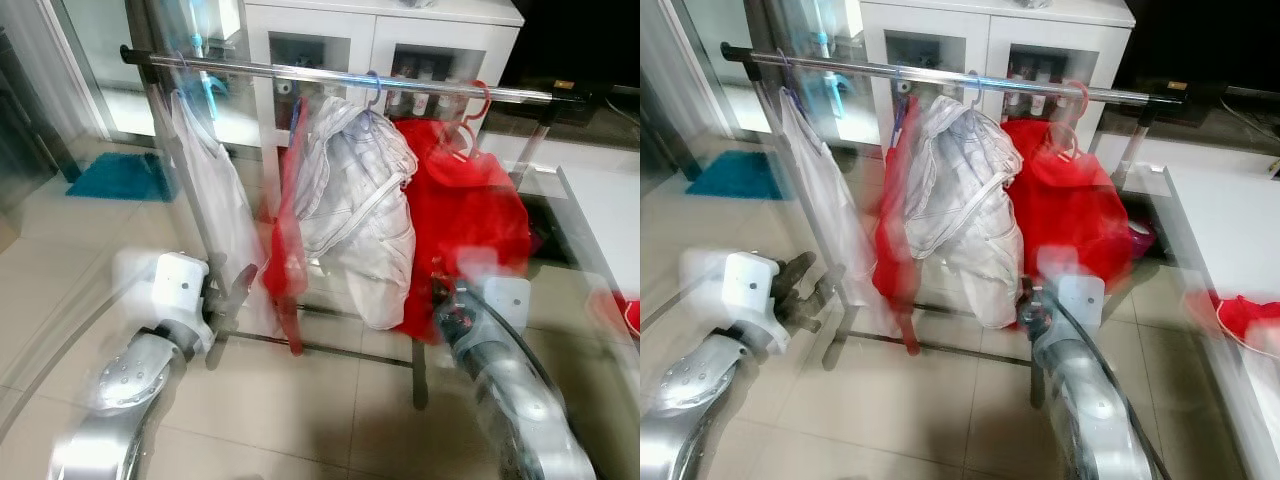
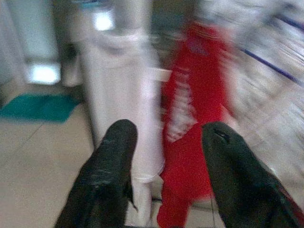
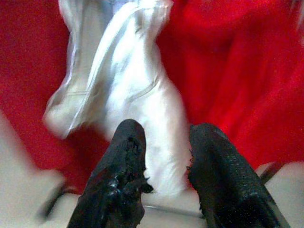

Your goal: Hang hanger

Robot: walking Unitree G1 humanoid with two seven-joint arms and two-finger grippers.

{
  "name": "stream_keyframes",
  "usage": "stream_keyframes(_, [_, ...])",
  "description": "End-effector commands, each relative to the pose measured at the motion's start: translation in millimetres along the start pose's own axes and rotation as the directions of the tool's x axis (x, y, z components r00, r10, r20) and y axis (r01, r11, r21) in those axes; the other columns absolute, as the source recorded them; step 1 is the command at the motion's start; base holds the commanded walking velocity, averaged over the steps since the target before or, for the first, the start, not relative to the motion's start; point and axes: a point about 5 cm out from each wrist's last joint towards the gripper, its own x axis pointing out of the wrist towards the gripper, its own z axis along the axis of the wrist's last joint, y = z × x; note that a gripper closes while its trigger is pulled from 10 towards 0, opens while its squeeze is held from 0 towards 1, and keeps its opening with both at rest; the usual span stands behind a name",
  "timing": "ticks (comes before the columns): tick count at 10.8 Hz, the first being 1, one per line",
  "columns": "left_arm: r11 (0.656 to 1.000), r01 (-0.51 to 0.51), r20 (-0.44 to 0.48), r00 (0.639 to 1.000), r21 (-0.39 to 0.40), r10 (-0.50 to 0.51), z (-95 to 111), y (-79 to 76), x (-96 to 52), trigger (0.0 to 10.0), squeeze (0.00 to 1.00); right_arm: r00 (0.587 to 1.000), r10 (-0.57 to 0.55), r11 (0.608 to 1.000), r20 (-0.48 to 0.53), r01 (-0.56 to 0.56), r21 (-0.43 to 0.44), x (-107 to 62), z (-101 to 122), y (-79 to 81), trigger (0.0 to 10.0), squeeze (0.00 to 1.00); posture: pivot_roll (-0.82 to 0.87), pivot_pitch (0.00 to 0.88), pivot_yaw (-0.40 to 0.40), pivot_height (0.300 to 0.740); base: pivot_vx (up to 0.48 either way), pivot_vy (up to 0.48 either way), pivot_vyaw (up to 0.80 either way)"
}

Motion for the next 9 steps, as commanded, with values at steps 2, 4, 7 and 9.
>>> stream_keyframes(2, [1.0, -0.027, -0.067, 0.997, -0.006, 0.027, -15, -4.6, 4.8, 10.0, 1.0, 1.0, 0.008, 1.0, 0.026, -0.009, 0.012, -4.6, 5, -7.2, 10.0, 1.0, -0.02, 0.0, -0.149, 0.74, 0.0, 0.0, 0.0])
stream_keyframes(4, [0.996, -0.083, 0.003, 0.997, 0.046, 0.083, -7, 1.5, 9.1, 10.0, 1.0, 0.997, 0.056, 0.994, 0.044, -0.06, 0.094, -1.3, 10, -1.0, 10.0, 1.0, -0.01, 0.0, -0.145, 0.74, 0.0, 0.0, 0.0])
stream_keyframes(7, [0.995, 0.067, 0.038, 0.997, 0.071, -0.07, 0, -17.9, 12.3, 10.0, 1.0, 1.0, 0.024, 0.996, -0.001, -0.023, 0.089, -5.1, -8, -6.4, 10.0, 1.0, 0.0, 0.0, -0.082, 0.74, 0.0, 0.0, 0.0])
stream_keyframes(9, [0.962, 0.254, -0.046, 0.967, 0.097, -0.251, -10, -36.6, 9.1, 10.0, 1.0, 1.0, -0.019, 0.99, -0.019, 0.021, 0.14, -19.5, -19, -11.1, 10.0, 1.0, -0.02, 0.0, -0.008, 0.74, 0.0, 0.0, 0.0])
